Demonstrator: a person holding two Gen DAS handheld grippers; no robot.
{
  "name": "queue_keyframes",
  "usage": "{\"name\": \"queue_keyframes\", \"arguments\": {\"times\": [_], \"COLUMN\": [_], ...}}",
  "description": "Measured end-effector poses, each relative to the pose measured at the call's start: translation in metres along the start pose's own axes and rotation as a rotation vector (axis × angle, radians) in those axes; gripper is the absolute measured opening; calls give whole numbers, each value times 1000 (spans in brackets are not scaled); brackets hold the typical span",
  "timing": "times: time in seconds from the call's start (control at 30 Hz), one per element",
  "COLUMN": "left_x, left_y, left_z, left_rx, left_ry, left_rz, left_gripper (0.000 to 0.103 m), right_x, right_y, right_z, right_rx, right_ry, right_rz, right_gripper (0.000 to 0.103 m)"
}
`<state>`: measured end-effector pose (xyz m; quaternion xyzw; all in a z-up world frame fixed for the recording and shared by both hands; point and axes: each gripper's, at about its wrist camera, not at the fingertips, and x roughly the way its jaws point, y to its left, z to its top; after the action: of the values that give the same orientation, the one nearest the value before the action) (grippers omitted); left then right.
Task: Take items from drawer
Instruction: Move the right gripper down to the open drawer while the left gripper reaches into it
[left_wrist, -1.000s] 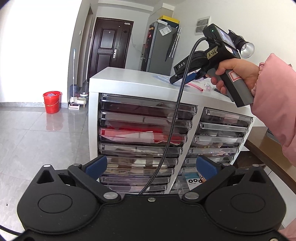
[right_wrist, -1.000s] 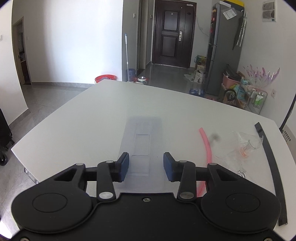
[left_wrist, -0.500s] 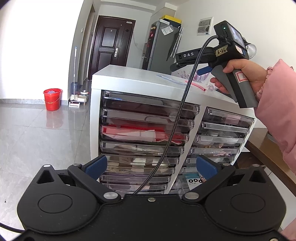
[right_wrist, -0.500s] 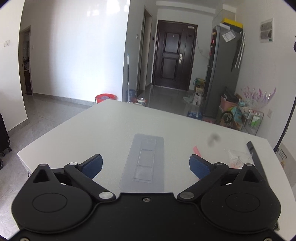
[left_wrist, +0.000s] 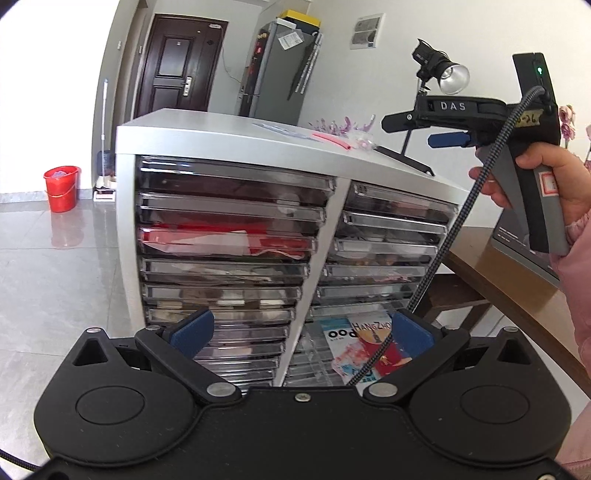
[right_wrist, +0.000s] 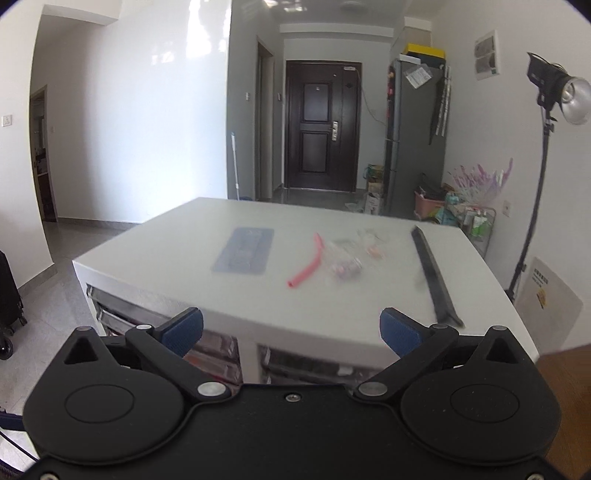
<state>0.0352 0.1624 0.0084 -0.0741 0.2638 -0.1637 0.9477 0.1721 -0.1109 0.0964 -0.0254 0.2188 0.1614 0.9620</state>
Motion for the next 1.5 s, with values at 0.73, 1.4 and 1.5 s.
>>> {"name": "queue_keyframes", "arguments": {"times": [0.73, 1.4, 1.5], "left_x": [35, 65, 82], "left_y": [-37, -38, -42], "left_z": [-28, -28, -28], "left_rx": [37, 144, 196], "left_ry": [169, 237, 252], "left_rz": [1, 41, 28], "left_gripper": [103, 103, 103], "right_x": [23, 69, 57], "right_y": [-13, 0, -6], "right_z": [-217, -258, -249], "right_rx": [192, 264, 211], "right_ry": [558, 718, 687], "right_rz": [35, 111, 109], "right_gripper": [103, 86, 86]}}
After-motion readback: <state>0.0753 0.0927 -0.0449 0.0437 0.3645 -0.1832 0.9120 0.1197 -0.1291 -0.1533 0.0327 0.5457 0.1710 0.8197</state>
